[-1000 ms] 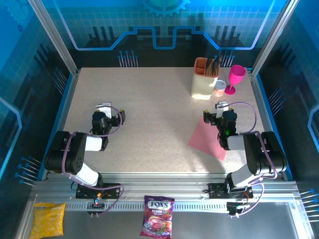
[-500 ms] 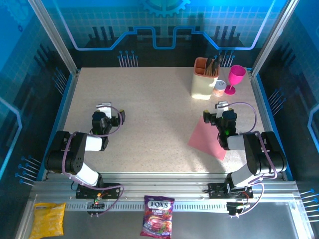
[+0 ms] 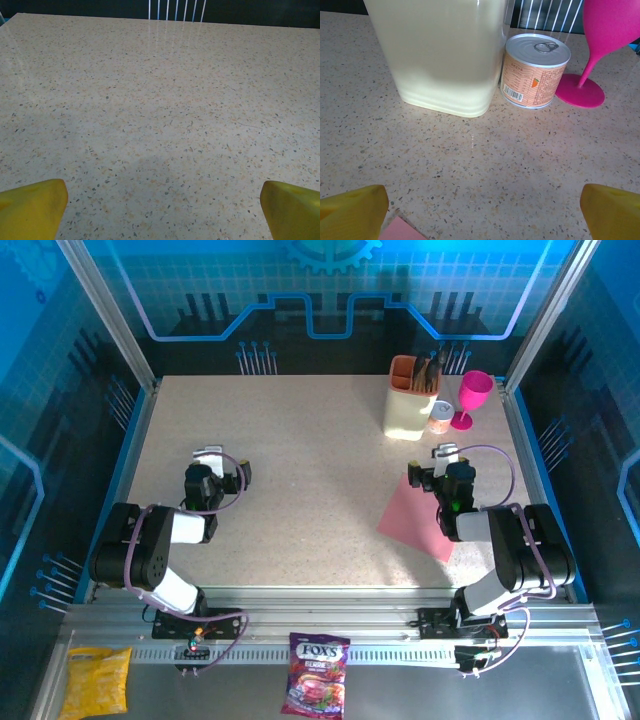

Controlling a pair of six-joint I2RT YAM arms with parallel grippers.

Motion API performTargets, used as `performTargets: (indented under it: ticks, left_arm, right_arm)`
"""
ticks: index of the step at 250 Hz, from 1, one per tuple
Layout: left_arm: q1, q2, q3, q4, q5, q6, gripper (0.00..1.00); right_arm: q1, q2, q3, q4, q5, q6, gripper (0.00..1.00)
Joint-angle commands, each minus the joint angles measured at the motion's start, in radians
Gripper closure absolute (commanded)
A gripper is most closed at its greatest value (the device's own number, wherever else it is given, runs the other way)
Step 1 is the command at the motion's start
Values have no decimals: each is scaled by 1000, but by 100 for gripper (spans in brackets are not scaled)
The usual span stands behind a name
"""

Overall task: Fold a paper plane with a square sheet of paper (pick it up from the middle)
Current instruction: Move the square sheet of paper to the center of the table.

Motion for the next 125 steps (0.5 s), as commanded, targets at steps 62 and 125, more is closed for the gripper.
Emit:
performTargets:
  ticks: [62,125]
  left_arm:
    - [4,1,9,17,19,0,0]
    - [-5,-48,32,-56,-40,-4,0]
  right_arm:
    - [-6,-4,3,28,-32,-5,1]
    - [-21,-100,41,-110,-46,6,1]
